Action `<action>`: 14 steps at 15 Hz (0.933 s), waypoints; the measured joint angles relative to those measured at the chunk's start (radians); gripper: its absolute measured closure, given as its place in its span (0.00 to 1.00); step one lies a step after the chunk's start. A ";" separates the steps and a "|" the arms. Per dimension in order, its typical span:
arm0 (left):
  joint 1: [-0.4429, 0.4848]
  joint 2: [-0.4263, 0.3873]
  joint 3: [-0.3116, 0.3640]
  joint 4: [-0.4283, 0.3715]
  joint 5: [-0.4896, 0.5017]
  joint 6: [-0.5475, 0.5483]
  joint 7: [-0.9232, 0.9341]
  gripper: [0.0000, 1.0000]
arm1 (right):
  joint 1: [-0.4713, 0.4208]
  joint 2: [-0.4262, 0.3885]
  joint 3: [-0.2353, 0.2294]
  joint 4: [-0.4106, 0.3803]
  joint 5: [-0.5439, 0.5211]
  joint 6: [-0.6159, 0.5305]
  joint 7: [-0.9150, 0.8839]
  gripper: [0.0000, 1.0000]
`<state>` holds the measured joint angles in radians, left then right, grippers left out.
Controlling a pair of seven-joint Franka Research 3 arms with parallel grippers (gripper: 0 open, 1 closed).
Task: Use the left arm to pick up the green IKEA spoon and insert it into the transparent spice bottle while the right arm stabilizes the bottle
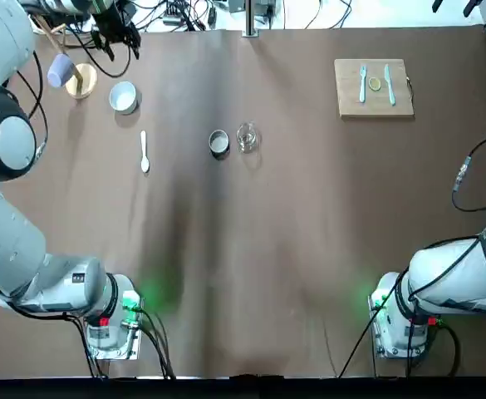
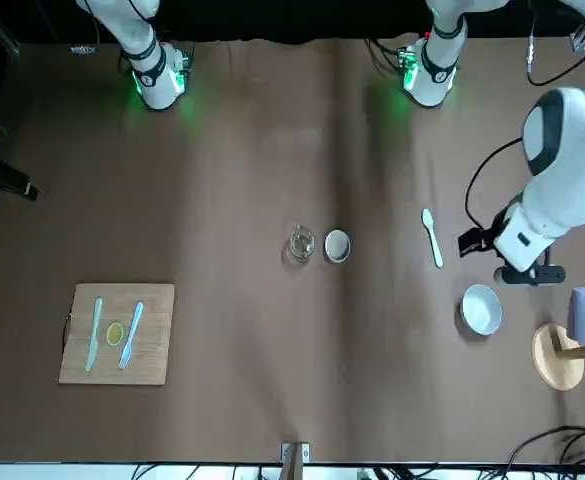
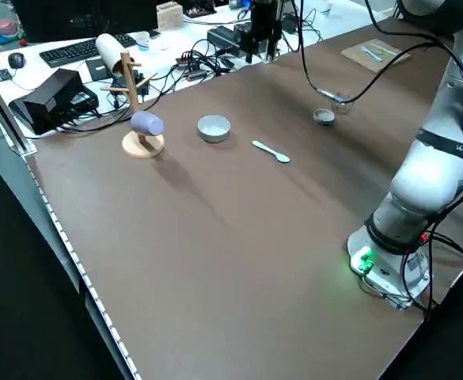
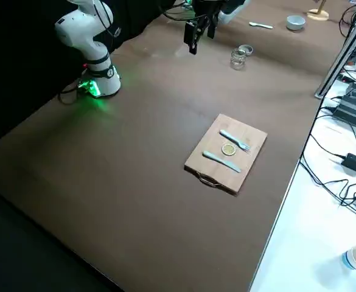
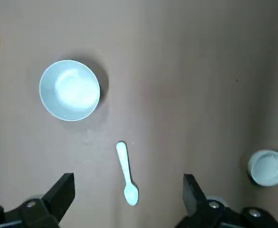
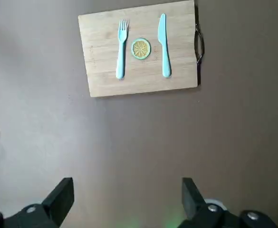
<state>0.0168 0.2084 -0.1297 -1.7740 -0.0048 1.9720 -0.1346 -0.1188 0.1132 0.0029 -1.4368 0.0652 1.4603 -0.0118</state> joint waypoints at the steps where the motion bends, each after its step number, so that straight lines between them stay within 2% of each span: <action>1: 0.000 0.000 0.000 -0.042 0.000 0.054 -0.018 0.00 | 0.000 0.000 0.000 0.000 0.000 0.000 0.000 0.00; 3: 0.000 0.001 0.000 -0.120 0.000 0.150 -0.047 0.00 | 0.000 0.000 0.001 0.000 0.000 0.000 0.000 0.00; 6: 0.001 0.016 0.001 -0.206 0.000 0.239 -0.072 0.00 | 0.012 0.000 0.004 -0.001 0.000 0.001 -0.002 0.00; 12: 0.014 0.136 0.002 -0.288 0.000 0.419 -0.189 0.00 | 0.089 0.002 0.009 -0.016 0.001 0.004 -0.002 0.00; 14: 0.015 0.165 0.003 -0.337 0.000 0.527 -0.216 0.00 | 0.139 0.016 0.011 -0.031 0.002 0.023 -0.002 0.00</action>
<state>0.0314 0.3734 -0.1270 -2.1106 -0.0048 2.4988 -0.3509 0.0198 0.1288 0.0140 -1.4674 0.0668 1.4838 -0.0141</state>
